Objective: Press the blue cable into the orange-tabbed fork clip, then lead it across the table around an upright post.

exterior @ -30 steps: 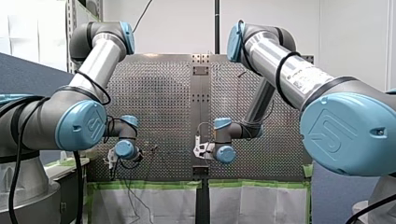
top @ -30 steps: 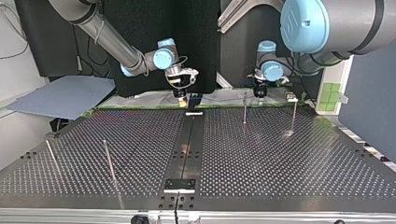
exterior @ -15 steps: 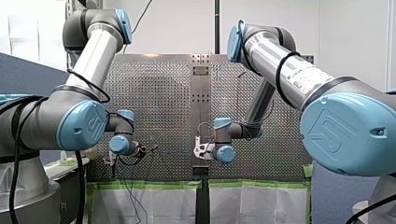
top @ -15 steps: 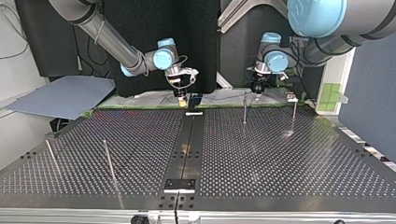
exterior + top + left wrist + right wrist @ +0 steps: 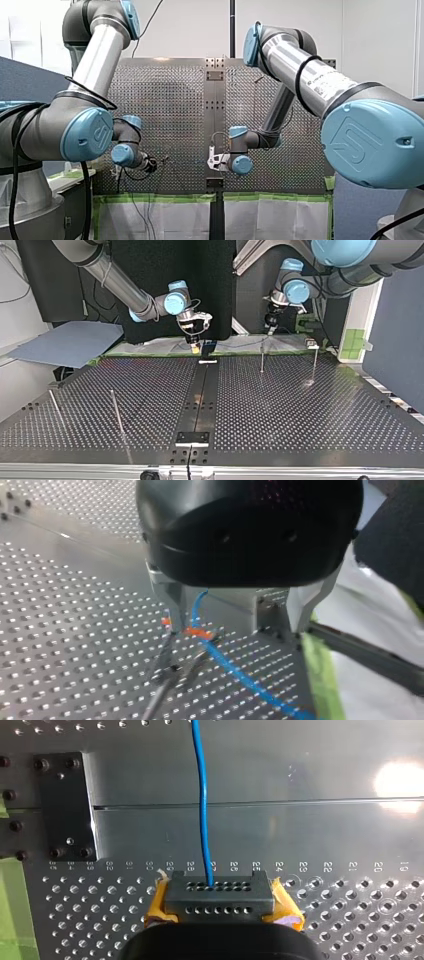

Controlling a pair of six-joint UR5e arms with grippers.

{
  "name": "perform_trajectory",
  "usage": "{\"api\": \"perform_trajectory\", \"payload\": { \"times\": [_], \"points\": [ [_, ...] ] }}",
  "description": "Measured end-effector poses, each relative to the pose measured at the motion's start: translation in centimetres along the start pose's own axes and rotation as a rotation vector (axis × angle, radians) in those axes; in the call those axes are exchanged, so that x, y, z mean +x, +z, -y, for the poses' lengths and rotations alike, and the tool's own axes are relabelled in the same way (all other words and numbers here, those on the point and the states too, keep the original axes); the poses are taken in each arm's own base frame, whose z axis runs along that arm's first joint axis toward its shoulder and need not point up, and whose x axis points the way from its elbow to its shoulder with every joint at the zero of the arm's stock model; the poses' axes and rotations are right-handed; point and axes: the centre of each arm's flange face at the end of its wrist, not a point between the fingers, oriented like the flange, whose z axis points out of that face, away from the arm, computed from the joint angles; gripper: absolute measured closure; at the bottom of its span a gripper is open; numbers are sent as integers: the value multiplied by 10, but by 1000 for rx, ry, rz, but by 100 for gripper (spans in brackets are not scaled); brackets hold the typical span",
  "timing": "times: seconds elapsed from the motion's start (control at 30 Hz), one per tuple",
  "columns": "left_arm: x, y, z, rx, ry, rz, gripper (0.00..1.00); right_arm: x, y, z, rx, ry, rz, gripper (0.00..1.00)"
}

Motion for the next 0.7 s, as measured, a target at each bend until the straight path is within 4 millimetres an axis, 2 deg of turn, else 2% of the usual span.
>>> {"api": "perform_trajectory", "payload": {
  "times": [0.27,0.7],
  "points": [
    [9,-10,4,1,34,-26,0,0,0,0,-1,0,1,100],
    [4,-6,10,-50,96,52,0,1,1,0,-1,3,-2,100]
  ]
}}
